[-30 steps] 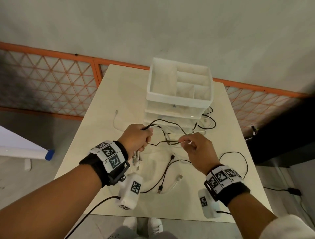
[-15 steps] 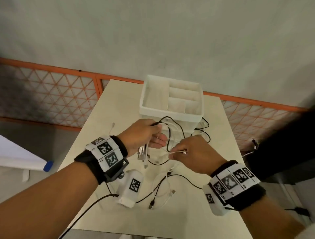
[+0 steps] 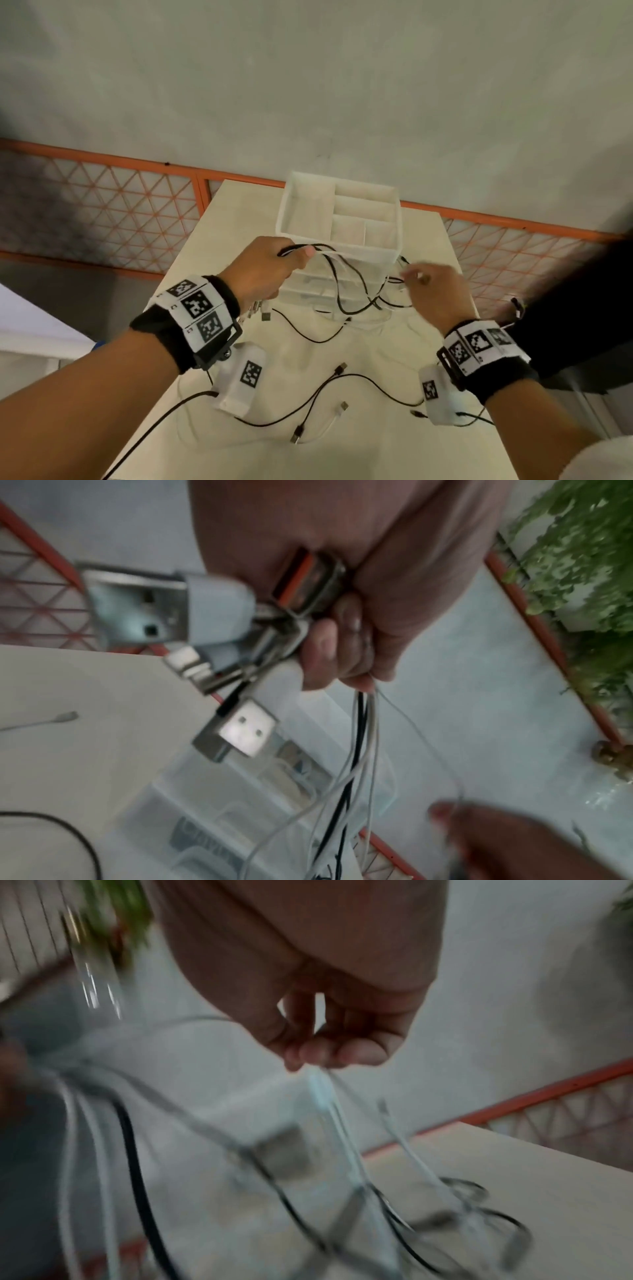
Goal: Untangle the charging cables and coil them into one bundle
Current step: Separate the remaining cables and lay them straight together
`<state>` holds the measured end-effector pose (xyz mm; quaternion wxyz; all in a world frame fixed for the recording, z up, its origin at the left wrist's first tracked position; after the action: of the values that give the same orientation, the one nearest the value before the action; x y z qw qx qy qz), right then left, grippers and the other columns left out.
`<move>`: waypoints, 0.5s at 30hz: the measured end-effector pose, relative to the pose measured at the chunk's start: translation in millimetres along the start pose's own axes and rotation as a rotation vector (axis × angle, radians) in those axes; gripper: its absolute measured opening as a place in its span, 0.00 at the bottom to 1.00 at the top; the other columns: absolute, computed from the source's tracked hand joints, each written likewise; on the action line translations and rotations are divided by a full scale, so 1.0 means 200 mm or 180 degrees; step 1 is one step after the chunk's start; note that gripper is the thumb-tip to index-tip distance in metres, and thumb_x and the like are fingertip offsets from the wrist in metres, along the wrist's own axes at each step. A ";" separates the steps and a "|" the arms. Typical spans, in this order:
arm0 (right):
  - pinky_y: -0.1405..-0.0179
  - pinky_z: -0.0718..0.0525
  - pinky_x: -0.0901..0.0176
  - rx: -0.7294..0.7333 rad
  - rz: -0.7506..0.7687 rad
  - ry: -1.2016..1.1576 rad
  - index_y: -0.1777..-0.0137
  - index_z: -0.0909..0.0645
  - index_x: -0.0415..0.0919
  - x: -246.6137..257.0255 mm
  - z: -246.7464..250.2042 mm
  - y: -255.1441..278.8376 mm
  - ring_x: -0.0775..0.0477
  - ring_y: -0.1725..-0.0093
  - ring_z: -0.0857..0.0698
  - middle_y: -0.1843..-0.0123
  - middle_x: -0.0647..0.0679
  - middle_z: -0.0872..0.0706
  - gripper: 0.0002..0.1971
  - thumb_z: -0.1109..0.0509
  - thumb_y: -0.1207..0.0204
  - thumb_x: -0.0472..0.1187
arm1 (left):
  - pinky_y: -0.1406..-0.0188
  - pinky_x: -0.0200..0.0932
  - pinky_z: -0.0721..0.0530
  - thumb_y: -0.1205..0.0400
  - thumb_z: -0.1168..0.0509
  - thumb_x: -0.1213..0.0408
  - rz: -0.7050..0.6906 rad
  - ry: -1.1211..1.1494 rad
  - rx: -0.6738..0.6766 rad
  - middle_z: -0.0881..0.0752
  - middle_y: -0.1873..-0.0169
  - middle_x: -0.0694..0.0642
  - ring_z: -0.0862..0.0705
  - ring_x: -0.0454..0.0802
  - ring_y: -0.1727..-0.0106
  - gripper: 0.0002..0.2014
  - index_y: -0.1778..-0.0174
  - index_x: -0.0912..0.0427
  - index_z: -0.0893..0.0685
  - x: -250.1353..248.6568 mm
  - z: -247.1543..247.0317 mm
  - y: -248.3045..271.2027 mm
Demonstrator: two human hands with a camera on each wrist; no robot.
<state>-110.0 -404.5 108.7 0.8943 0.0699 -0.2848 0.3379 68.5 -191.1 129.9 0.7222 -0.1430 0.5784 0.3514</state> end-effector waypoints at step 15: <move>0.49 0.25 0.55 -0.0342 -0.0867 -0.0030 0.48 0.17 0.46 -0.29 0.15 -0.23 0.43 0.48 0.18 0.50 0.48 0.16 0.15 0.32 0.19 0.58 | 0.84 0.37 0.39 0.14 0.35 0.57 0.0103 0.0687 -0.0680 0.34 0.78 0.52 0.40 0.46 0.81 0.13 0.54 0.66 0.18 0.03 0.08 -0.04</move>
<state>-130.3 -482.0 103.5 0.9330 0.0616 -0.2946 0.1973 87.0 -184.8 126.7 0.6307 -0.2466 0.6142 0.4051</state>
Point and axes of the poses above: each hand's wrist, its own y-axis away from the middle knuckle, its own z-axis out of the back of the hand, x = y × z, the point moved 5 cm from there along -y, towards the middle knuckle
